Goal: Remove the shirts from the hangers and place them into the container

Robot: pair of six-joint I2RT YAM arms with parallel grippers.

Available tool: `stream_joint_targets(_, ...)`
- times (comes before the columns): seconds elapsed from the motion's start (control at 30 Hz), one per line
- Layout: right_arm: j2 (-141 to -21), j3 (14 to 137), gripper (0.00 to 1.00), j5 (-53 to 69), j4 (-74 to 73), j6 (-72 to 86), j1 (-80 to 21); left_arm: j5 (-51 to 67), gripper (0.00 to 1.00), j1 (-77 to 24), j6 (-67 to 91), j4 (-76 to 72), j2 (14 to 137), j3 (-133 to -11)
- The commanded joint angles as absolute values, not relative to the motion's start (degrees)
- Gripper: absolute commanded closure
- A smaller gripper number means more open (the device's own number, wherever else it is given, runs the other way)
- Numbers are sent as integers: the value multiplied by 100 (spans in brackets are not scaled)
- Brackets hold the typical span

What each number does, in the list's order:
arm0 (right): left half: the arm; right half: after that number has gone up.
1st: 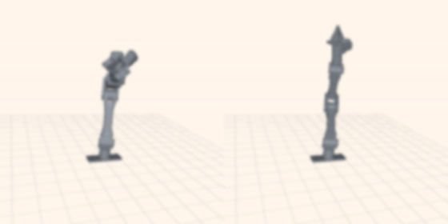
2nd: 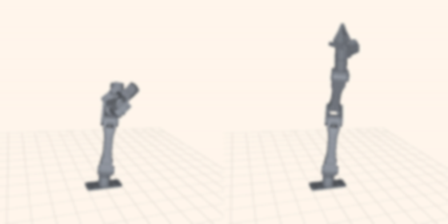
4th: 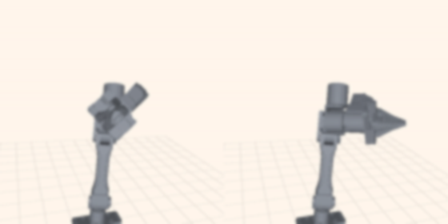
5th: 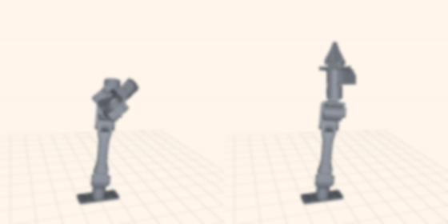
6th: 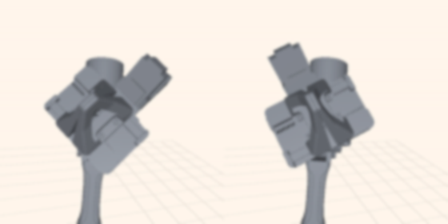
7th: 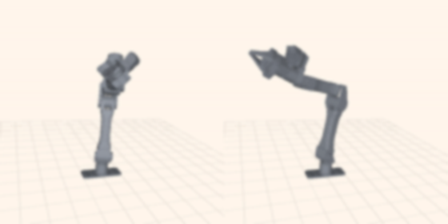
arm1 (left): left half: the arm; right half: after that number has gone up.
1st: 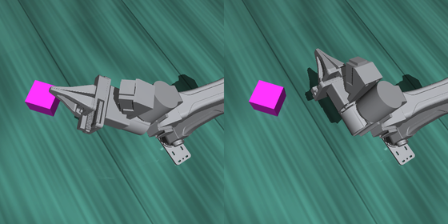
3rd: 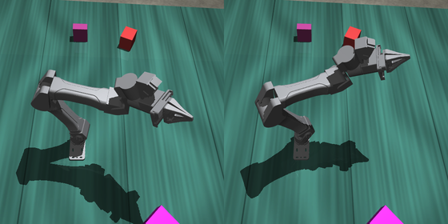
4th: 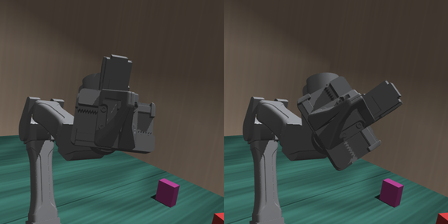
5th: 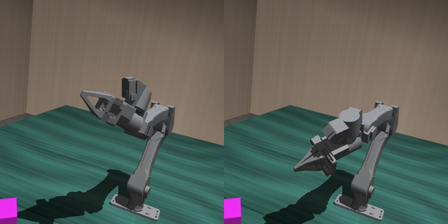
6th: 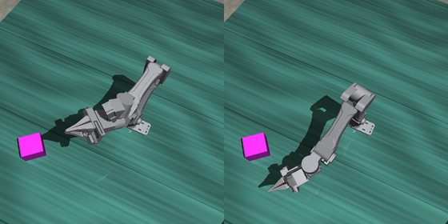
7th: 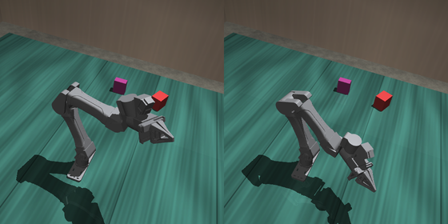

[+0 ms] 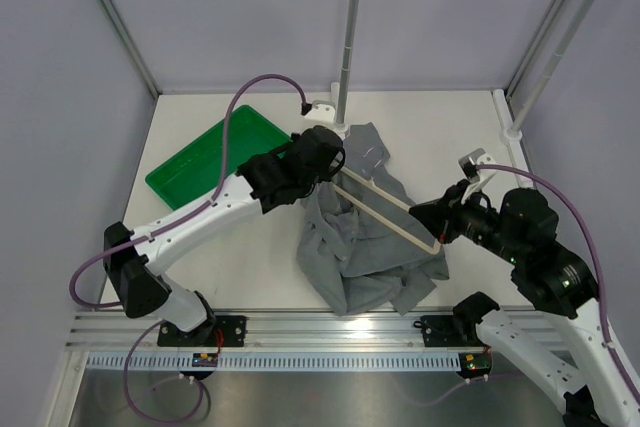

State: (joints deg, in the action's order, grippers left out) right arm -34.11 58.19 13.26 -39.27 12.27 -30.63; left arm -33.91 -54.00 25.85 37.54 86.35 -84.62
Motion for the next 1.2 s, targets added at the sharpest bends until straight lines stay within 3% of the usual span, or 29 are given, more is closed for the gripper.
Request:
stream_joint_targets(0.0,-3147,6353,100,1503,-4429,1011,-3050,-3727,100,-5186,2452,3551,8473,-8745)
stream_joint_targets(0.47,-2654,7286,100,537,-5555,650,-3050,-3393,100,-4983,2619,3411,8473,-8280)
stream_joint_targets(0.93,-2672,7084,100,-843,-5063,844,-3041,-1969,100,-5317,3102,2154,8322,-6373)
stream_joint_targets(1.1,-2917,6987,100,-1116,-4729,879,-3050,-1898,79,-5335,3252,1872,8376,-5950)
stream_joint_targets(1.17,-3101,6944,100,-1273,-4562,888,-3050,-2012,61,-5335,3235,2039,8315,-6046)
